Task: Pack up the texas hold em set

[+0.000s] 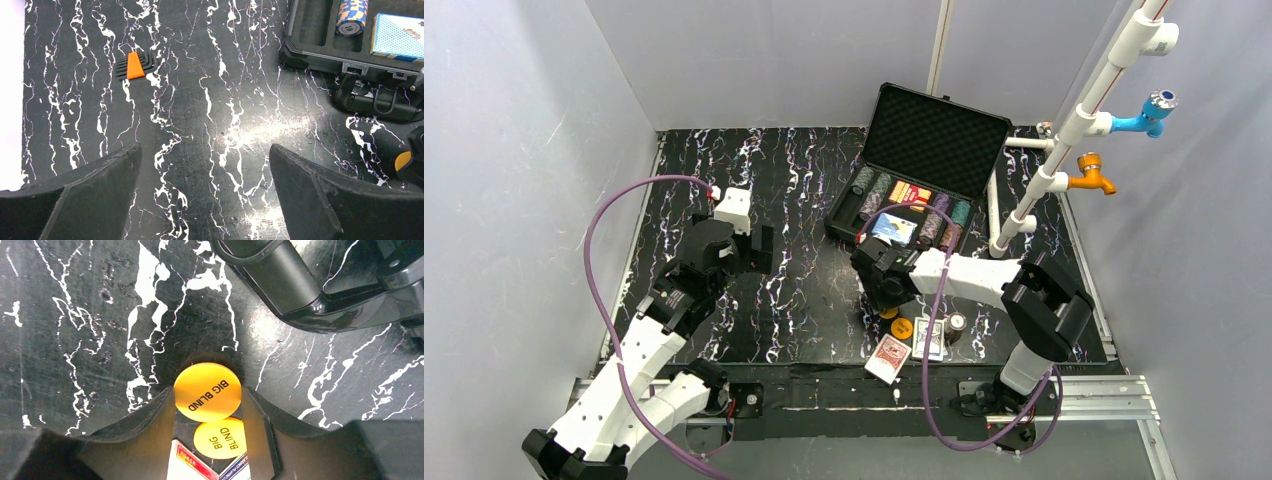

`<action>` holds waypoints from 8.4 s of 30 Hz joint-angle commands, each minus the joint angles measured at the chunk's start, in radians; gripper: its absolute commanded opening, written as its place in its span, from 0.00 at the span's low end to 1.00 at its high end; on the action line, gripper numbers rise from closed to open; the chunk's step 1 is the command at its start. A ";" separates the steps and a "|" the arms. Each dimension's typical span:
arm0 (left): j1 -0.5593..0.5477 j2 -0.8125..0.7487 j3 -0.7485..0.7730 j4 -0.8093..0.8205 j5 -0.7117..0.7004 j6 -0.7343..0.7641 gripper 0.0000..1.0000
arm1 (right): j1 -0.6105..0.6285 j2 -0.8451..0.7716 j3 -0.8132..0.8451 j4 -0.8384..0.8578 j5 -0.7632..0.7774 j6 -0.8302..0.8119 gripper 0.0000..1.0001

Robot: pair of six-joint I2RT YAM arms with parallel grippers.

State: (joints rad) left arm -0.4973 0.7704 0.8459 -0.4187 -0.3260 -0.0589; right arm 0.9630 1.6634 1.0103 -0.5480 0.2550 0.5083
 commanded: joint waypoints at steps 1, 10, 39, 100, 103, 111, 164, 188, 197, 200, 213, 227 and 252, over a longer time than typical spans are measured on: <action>0.005 -0.014 -0.008 0.005 -0.021 0.010 0.98 | 0.005 -0.049 0.068 -0.039 0.005 -0.005 0.49; 0.005 -0.015 -0.008 0.005 -0.021 0.010 0.98 | 0.005 -0.063 0.129 -0.064 0.022 -0.008 0.49; 0.004 -0.019 -0.011 0.006 -0.024 0.013 0.98 | -0.110 0.043 0.474 -0.089 0.048 -0.100 0.50; 0.005 0.004 -0.019 0.017 -0.019 0.027 0.98 | -0.517 0.459 0.834 -0.036 0.085 -0.145 0.51; 0.005 0.004 -0.019 0.018 -0.018 0.027 0.98 | -0.517 0.466 0.838 -0.034 0.079 -0.145 0.52; 0.004 0.006 -0.019 0.018 -0.018 0.028 0.98 | -0.517 0.464 0.833 -0.042 0.066 -0.143 0.67; -0.194 0.145 0.056 -0.081 0.431 0.047 0.98 | -0.299 -0.439 0.056 -0.196 0.056 0.079 0.98; -0.206 0.065 0.025 -0.083 0.285 0.055 0.98 | -0.299 -0.637 -0.212 -0.470 0.044 0.358 0.89; -0.207 0.061 0.021 -0.082 0.275 0.054 0.98 | -0.299 -0.637 -0.292 -0.396 0.018 0.356 0.73; -0.207 0.061 0.021 -0.080 0.274 0.054 0.98 | -0.299 -0.628 -0.310 -0.375 0.003 0.348 0.69; -0.207 0.064 0.019 -0.079 0.264 0.081 0.98 | -0.299 -0.605 -0.309 -0.361 -0.014 0.320 0.51; -0.207 0.063 0.018 -0.080 0.258 0.083 0.98 | -0.299 -0.567 -0.214 -0.357 -0.019 0.270 0.01; -0.207 0.018 -0.017 -0.028 0.301 0.099 0.98 | -0.299 -0.406 0.042 -0.157 -0.229 0.081 0.01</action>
State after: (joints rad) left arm -0.6979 0.8261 0.8536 -0.4721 -0.0486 0.0189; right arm 0.6632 1.2575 0.9684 -0.8242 0.1108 0.6449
